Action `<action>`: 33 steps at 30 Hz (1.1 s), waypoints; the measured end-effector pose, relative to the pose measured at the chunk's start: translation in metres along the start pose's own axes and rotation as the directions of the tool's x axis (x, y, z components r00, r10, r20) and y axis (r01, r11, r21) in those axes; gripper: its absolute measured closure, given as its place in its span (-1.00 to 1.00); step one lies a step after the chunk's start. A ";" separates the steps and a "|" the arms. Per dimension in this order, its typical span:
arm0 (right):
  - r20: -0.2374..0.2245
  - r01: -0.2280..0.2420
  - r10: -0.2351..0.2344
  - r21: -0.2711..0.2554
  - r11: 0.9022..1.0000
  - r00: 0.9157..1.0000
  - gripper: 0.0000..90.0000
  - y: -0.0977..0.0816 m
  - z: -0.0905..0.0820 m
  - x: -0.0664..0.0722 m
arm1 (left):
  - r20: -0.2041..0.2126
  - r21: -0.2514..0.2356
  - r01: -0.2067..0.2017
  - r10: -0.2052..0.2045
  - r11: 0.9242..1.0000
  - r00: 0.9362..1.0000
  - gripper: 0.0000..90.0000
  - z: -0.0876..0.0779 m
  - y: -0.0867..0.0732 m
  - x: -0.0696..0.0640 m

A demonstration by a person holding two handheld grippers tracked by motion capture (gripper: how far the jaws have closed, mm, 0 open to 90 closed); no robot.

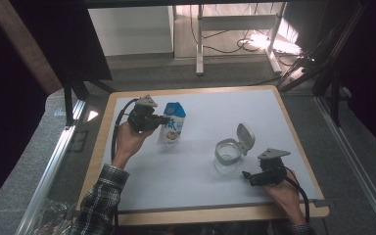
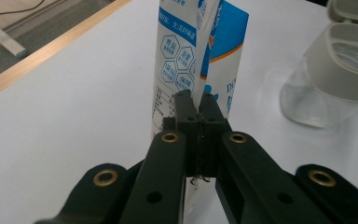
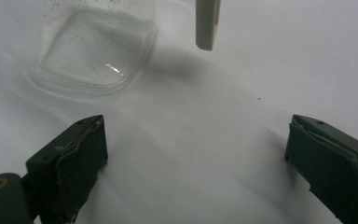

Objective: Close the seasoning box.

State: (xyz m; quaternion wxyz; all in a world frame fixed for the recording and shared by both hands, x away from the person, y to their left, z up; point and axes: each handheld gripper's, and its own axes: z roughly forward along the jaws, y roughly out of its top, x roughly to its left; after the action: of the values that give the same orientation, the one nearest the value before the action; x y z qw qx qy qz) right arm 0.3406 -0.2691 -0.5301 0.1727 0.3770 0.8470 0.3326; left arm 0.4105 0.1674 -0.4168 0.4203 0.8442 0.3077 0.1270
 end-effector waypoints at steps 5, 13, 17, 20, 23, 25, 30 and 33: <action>-0.019 -0.006 0.006 -0.003 1.000 1.000 -0.89 0.001 -0.003 0.000 | 0.014 -0.004 -0.018 0.018 1.000 1.000 1.00 -0.004 0.001 -0.012; -0.027 -0.006 0.006 -0.008 1.000 1.000 -0.88 0.001 -0.010 0.007 | 0.008 -0.011 -0.026 0.026 1.000 1.000 1.00 -0.009 -0.003 -0.026; -0.031 -0.001 0.001 -0.010 1.000 1.000 -0.88 0.001 -0.012 0.014 | 0.012 -0.017 -0.024 0.024 1.000 1.000 1.00 -0.013 -0.006 -0.032; -0.040 0.004 -0.004 -0.009 1.000 0.999 -0.88 0.000 -0.014 0.019 | 0.013 -0.024 -0.027 0.027 0.999 1.000 1.00 -0.016 -0.007 -0.038; -0.042 0.028 -0.028 -0.008 1.000 0.999 -0.88 -0.001 -0.015 0.025 | 0.013 -0.026 -0.035 0.035 0.999 0.999 1.00 -0.018 -0.007 -0.044; -0.037 0.039 -0.039 -0.003 0.999 0.999 -0.87 -0.001 -0.015 0.027 | 0.017 -0.027 -0.033 0.033 0.999 0.999 1.00 -0.019 -0.006 -0.046; -0.024 0.066 -0.067 -0.022 0.998 0.997 -0.77 -0.002 -0.018 0.037 | 0.038 -0.034 -0.037 0.039 0.999 0.999 1.00 -0.020 -0.007 -0.056; -0.038 0.057 -0.058 -0.044 0.997 0.998 -0.74 -0.001 -0.021 0.039 | 0.045 -0.039 -0.039 0.041 0.998 0.998 1.00 -0.021 -0.007 -0.060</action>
State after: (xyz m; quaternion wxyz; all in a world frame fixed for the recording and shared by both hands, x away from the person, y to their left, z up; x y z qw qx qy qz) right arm 0.3033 -0.2495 -0.5179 0.1734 0.3421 0.8534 0.3530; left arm 0.3511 0.1457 -0.4067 0.4404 0.8448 0.2785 0.1218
